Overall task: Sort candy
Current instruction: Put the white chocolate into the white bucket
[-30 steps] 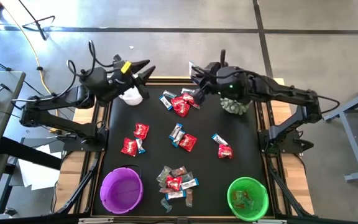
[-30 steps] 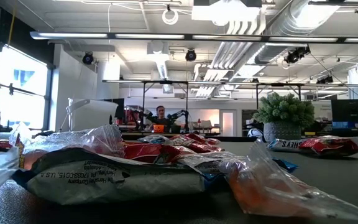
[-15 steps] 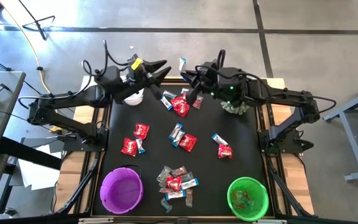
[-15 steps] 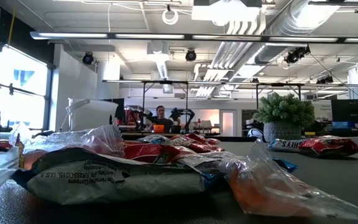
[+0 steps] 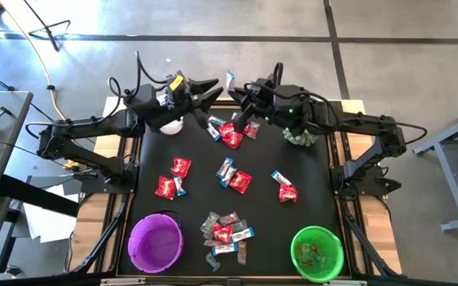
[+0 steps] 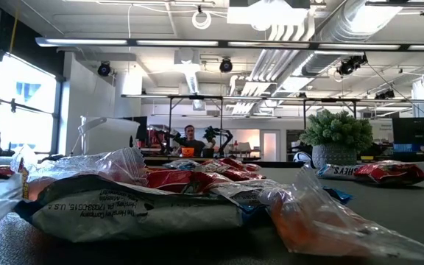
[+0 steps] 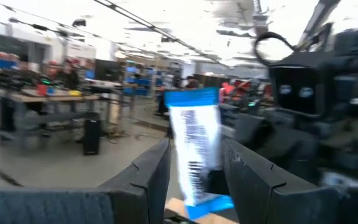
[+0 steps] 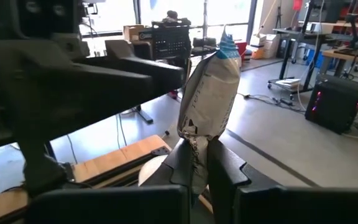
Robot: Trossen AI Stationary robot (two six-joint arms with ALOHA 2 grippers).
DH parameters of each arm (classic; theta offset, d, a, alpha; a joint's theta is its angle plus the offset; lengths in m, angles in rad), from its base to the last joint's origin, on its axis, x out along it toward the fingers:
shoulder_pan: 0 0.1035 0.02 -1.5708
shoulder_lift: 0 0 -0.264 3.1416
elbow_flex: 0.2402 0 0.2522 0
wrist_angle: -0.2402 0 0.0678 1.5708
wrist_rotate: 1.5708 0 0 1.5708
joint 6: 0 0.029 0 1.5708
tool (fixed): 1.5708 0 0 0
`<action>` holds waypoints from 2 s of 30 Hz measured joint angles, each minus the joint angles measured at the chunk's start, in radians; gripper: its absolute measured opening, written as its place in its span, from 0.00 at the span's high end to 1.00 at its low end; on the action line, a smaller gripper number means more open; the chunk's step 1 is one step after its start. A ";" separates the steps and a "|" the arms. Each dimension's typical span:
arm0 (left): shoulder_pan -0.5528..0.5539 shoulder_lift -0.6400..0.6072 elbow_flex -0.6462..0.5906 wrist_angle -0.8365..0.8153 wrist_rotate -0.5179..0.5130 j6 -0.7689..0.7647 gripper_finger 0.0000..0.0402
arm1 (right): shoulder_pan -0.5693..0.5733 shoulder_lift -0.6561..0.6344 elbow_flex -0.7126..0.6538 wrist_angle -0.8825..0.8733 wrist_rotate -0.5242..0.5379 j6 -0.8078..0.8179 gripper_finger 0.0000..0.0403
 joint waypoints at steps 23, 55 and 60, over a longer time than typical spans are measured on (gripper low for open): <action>0.000 0.000 0.000 -0.001 0.015 -0.023 0.67 | -0.022 0.031 0.000 0.093 -0.178 0.000 0.96; -0.001 -0.010 0.000 -0.037 -0.009 -0.003 1.00 | -0.019 0.031 0.000 0.085 -0.172 -0.034 0.83; 0.000 -0.010 0.000 -0.035 -0.015 -0.002 1.00 | -0.019 0.031 0.000 0.081 -0.171 -0.034 0.66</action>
